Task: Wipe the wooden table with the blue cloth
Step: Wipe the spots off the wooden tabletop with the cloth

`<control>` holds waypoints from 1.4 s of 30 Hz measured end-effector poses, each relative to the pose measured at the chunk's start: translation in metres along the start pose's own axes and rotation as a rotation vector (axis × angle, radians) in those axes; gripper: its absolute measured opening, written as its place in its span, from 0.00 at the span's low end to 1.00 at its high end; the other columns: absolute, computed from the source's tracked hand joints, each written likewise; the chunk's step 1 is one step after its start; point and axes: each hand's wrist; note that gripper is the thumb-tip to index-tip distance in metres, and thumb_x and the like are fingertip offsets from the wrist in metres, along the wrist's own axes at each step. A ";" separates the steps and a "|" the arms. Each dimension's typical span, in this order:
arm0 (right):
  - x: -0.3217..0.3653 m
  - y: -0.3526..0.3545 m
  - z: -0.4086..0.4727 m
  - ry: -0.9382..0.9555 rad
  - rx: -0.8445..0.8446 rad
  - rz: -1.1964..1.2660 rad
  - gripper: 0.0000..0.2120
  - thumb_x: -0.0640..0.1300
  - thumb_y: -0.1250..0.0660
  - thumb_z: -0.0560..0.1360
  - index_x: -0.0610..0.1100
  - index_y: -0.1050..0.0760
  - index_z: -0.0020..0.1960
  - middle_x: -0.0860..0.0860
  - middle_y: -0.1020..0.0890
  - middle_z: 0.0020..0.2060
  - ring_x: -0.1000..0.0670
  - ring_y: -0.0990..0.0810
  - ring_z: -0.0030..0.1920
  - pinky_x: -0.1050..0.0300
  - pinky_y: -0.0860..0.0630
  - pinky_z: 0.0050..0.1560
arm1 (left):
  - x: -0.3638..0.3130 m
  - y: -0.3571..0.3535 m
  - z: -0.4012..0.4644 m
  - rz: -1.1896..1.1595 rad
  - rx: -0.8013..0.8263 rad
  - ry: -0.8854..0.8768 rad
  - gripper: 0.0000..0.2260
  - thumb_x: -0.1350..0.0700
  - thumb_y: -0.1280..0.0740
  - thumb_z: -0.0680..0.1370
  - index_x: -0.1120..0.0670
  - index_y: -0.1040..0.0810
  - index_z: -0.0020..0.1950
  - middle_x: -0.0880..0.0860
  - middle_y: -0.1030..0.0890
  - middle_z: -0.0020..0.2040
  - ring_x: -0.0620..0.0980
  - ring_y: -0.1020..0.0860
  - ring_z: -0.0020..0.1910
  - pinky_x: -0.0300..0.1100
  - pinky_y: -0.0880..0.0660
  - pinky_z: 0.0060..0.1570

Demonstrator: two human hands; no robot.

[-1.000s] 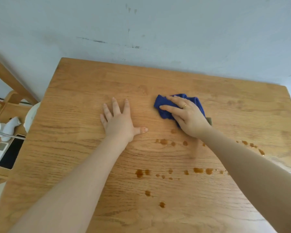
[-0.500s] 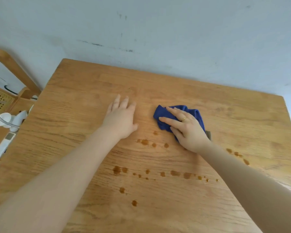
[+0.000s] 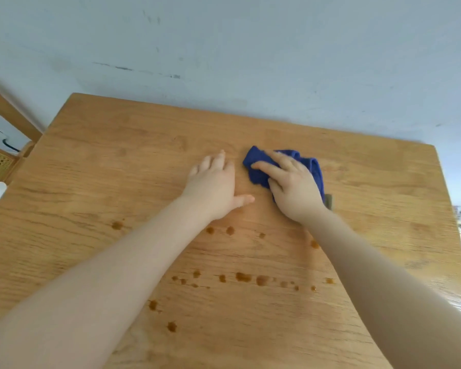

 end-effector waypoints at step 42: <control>-0.065 0.018 0.052 -0.092 -0.040 -0.129 0.19 0.42 0.46 0.78 0.51 0.30 0.67 0.42 0.33 0.69 0.38 0.34 0.67 0.44 0.38 0.65 | -0.029 -0.029 0.026 -0.138 0.028 0.098 0.50 0.36 0.29 0.66 0.47 0.57 0.77 0.54 0.62 0.77 0.54 0.60 0.76 0.49 0.51 0.74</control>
Point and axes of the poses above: each hand's wrist, its own z-axis towards the middle knuckle, its own y-axis out of the back of the hand, x = y × z
